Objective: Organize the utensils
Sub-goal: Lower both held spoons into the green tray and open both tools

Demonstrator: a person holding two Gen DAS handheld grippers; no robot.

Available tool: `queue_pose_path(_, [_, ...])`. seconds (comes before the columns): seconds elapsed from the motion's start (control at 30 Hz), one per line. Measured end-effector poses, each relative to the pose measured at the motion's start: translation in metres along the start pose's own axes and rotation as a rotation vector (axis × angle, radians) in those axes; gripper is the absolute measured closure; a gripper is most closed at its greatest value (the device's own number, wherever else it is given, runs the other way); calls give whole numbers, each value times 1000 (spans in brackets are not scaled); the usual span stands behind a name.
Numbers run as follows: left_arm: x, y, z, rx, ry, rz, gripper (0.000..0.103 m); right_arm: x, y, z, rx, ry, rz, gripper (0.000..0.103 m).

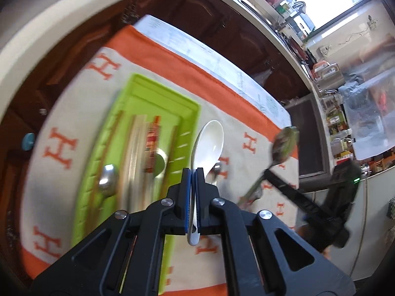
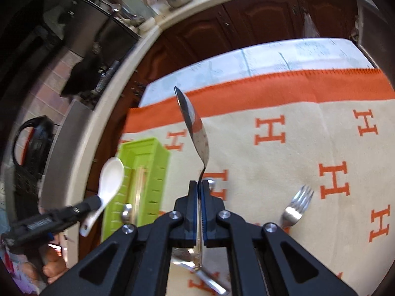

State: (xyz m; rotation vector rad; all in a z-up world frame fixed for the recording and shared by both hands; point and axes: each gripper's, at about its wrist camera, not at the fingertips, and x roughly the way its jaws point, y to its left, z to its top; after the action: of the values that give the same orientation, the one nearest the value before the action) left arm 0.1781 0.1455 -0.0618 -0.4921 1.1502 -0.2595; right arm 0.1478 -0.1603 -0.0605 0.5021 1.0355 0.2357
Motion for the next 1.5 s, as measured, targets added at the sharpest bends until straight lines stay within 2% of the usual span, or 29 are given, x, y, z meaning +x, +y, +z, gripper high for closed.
queue_pose_path(0.17, [-25,22,-24,23,-63,96,102,-17,27,-3,-15,19,101,101])
queue_pose_path(0.3, [-26,34,-47,23,-87,160,102,-12,62,-11,-35,100,200,101])
queue_pose_path(0.37, [-21,39,-56,26,-87,193,102,-3,76,-17,-48,140,221,101])
queue_pose_path(0.53, [-7,50,-74,6,-76,230,102,36,99,-38,-83,217,184,101])
queue_pose_path(0.7, [-11,54,-87,11,-107,261,101,65,112,-53,-137,233,96,97])
queue_pose_path(0.8, [-15,54,-96,27,-121,274,100,69,115,-58,-158,232,88,97])
queue_pose_path(0.9, [-16,53,-99,33,-128,276,96,66,120,-63,-174,229,96,97])
queue_pose_path(1.1, [-17,48,-111,53,-139,263,96,58,118,-75,-186,239,94,97])
queue_pose_path(1.5, [-11,35,-128,100,-107,268,96,26,73,-100,-121,210,58,97])
